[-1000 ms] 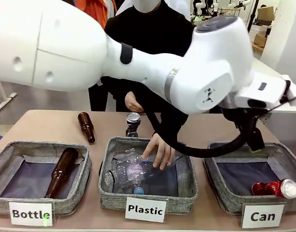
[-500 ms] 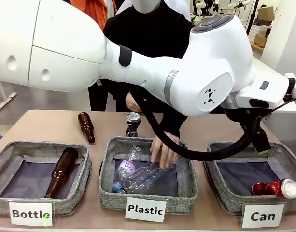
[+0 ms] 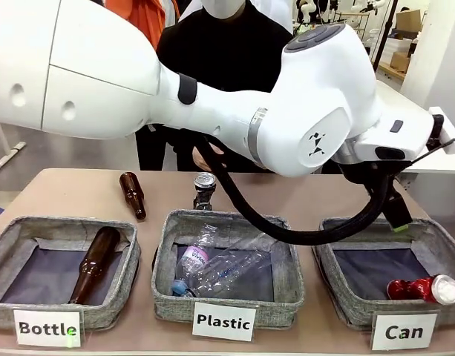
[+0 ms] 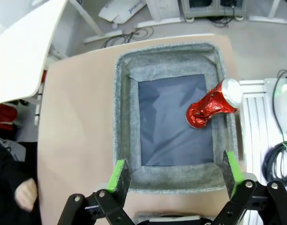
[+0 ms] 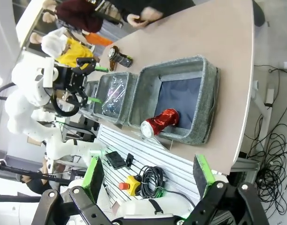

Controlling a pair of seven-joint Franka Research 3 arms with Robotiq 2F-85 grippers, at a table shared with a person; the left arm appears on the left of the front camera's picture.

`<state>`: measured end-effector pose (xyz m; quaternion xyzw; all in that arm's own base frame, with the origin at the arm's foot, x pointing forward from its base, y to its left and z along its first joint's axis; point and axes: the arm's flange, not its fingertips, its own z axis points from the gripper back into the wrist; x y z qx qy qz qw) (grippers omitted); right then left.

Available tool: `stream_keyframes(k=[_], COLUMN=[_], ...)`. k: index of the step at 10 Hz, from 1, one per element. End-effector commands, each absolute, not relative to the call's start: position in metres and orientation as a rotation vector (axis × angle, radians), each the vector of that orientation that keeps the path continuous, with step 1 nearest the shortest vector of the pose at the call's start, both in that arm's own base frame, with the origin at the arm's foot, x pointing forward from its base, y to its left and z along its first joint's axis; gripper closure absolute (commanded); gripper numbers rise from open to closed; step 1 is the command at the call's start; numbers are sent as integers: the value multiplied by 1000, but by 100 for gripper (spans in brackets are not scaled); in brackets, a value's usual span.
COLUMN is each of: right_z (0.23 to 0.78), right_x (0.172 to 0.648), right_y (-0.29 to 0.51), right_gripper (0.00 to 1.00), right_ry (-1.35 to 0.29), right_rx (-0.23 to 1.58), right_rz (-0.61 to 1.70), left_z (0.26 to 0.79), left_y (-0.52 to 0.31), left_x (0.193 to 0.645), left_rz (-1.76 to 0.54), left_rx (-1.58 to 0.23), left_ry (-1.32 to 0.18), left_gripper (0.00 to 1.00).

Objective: Sort the can waste into the basket.
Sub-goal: Pick up the can waste from the table and place it in the right Fabric basket.

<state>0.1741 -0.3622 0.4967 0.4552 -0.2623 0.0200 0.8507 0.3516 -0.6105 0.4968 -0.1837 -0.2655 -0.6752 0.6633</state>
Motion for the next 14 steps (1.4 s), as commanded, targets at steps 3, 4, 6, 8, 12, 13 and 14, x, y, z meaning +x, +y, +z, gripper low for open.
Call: stream_keyframes(k=[3, 4, 6, 8, 12, 13, 14], right_z=[510, 513, 508, 491, 467, 465, 458], right_x=[208, 219, 242, 253, 276, 284, 285], right_y=[-273, -239, -154, -82, -5, 0, -5], right_gripper=[0, 0, 0, 0, 0, 0, 0], right_ry=[-527, -493, -321, -199, -42, -54, -108], right_rx=[1056, 1118, 1294, 1347, 1461, 1418, 1295], right_rz=[90, 124, 65, 56, -19, -56, -77], left_z=[557, 567, 583, 578, 488, 454, 424], left_y=[-470, -424, -317, -203, 32, 90, 124], left_x=[363, 365, 364, 367, 346, 325, 298], left_rz=[-1388, -1325, -1031, -713, -129, 53, 220], left_rx=[-476, -507, -603, -734, -1159, -1326, -1453], left_ry=[-246, -207, -104, -82, -172, -323, -508], left_gripper=[0, 0, 0, 0, 0, 0, 0])
